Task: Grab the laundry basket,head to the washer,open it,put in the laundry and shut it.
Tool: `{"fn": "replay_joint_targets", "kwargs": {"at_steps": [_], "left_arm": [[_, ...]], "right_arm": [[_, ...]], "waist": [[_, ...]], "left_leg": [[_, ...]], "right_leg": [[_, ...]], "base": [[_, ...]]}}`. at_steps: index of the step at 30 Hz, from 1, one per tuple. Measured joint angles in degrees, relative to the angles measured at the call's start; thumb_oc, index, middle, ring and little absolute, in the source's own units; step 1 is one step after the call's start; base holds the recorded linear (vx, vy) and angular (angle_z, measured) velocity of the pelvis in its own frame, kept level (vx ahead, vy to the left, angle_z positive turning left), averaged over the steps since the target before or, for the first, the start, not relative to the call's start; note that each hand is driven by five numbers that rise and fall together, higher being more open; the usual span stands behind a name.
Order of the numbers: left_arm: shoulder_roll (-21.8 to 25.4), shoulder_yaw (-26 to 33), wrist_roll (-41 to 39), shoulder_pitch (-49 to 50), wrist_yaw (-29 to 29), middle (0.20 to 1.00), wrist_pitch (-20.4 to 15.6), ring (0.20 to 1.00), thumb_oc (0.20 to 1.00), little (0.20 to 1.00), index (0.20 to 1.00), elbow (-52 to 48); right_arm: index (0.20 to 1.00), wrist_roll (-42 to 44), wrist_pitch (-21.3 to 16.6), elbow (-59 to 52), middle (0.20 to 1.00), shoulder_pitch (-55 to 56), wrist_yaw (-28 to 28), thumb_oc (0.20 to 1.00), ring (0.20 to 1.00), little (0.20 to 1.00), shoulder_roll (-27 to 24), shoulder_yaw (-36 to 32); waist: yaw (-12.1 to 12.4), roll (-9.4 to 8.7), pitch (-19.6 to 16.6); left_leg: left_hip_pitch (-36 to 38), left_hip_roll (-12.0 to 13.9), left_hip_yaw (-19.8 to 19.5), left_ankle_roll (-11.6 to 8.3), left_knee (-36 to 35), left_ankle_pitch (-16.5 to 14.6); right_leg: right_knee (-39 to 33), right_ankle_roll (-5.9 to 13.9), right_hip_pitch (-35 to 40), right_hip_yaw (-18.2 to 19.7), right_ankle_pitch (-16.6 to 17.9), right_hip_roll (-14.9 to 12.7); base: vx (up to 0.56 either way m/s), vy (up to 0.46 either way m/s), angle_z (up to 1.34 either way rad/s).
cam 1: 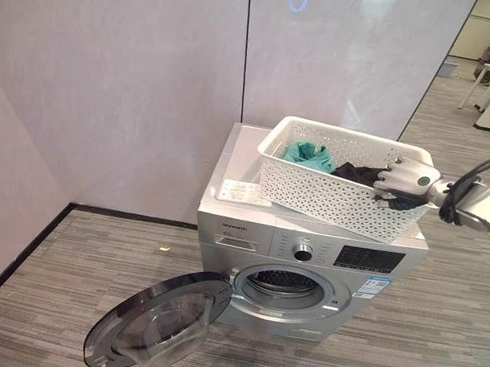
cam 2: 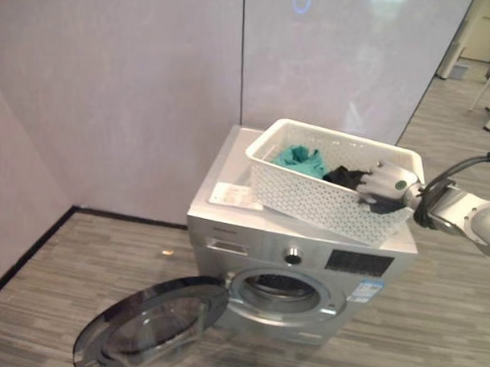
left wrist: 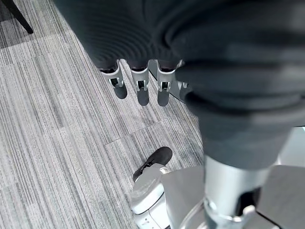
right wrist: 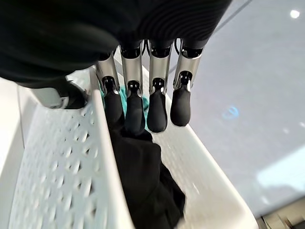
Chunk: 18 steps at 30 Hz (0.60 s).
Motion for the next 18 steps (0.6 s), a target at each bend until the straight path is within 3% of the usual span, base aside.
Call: {"fn": "replay_joint_targets", "kwargs": {"at_steps": [1, 3, 4, 7, 11, 14, 18], "left_arm": [[-0.1, 0.0, 0.0, 0.2, 0.0, 1.0, 0.0, 1.0, 1.0, 1.0, 1.0, 0.0], [-0.5, 0.3, 0.0, 0.2, 0.0, 1.0, 0.0, 1.0, 1.0, 1.0, 1.0, 0.1], [-0.8, 0.3, 0.0, 0.1, 0.0, 1.0, 0.0, 1.0, 1.0, 1.0, 1.0, 0.1], [-1.3, 0.8, 0.0, 0.5, 0.1, 1.0, 0.0, 1.0, 1.0, 1.0, 1.0, 0.0], [-1.6, 1.1, -0.1, 0.5, 0.5, 1.0, -0.1, 1.0, 1.0, 1.0, 1.0, -0.2], [-1.6, 1.3, 0.0, 0.6, 1.3, 1.0, -0.1, 1.0, 1.0, 1.0, 1.0, -0.2], [-1.4, 2.6, 0.1, 0.6, 1.5, 1.0, 0.2, 1.0, 1.0, 1.0, 1.0, -0.1]], "right_arm": [[1.0, 0.8, 0.5, 1.0, 1.0, 1.2, 0.0, 1.0, 1.0, 1.0, 0.0, -1.0], [1.0, 1.0, 1.1, 2.9, 1.0, 5.3, 0.2, 1.0, 1.0, 1.0, 0.0, -5.5], [1.0, 2.0, 1.9, 3.4, 1.0, 8.6, 0.1, 1.0, 1.0, 1.0, 0.3, -9.3], [1.0, 8.0, 3.1, 2.8, 1.0, 20.2, -1.2, 1.0, 1.0, 1.0, 4.8, -24.5], [1.0, 13.3, 5.1, 0.1, 1.0, 29.3, -2.2, 1.0, 1.0, 1.0, 11.2, -36.9], [1.0, 14.5, 6.3, -1.4, 1.0, 32.9, -3.1, 1.0, 1.0, 1.0, 16.0, -42.5], [1.0, 14.8, 9.1, -2.3, 1.0, 33.8, -4.1, 1.0, 1.0, 1.0, 18.6, -43.7]], "waist": [[-0.2, 0.1, 0.0], [-0.6, 0.29, 0.1], [-1.1, 1.25, 0.5], [-1.7, 1.54, 0.6], [-1.6, 1.71, 0.9], [-1.6, 1.31, 1.1], [-1.7, 0.48, 1.8]], "left_leg": [[0.0, 0.0, 0.0, 0.0, 0.0, 0.0], [0.0, 0.0, -0.1, 0.0, 0.0, 0.0], [0.0, 0.0, -0.1, 0.0, 0.0, 0.0], [0.0, 0.0, -0.3, -0.01, 0.0, 0.0], [0.0, 0.0, -0.7, -0.13, 0.0, 0.1], [0.0, 0.0, -0.9, -0.14, 0.0, 0.1], [0.1, 0.0, -0.9, -0.11, 0.0, 0.1]], "right_leg": [[0.0, 0.0, 0.0, -0.1, 0.0, 0.0], [0.0, 0.03, 0.1, -0.3, 0.0, 0.0], [0.0, 0.03, 0.1, -0.3, 0.0, 0.0], [0.0, -0.07, 0.2, -0.8, 0.1, 0.0], [0.0, -0.13, 0.3, -1.1, 0.0, 0.1], [0.0, -0.1, 0.5, -1.2, 0.0, 0.1], [0.0, 0.06, 0.5, -1.2, -0.1, 0.1]], "base": [[0.0, 0.0, 0.0], [0.0, 0.0, 0.0], [-0.02, 0.025, 0.07], [-0.01, 0.015, 0.04], [-0.01, 0.021, 0.03], [0.0, 0.0, 0.0], [-0.01, 0.018, 0.0]]}}
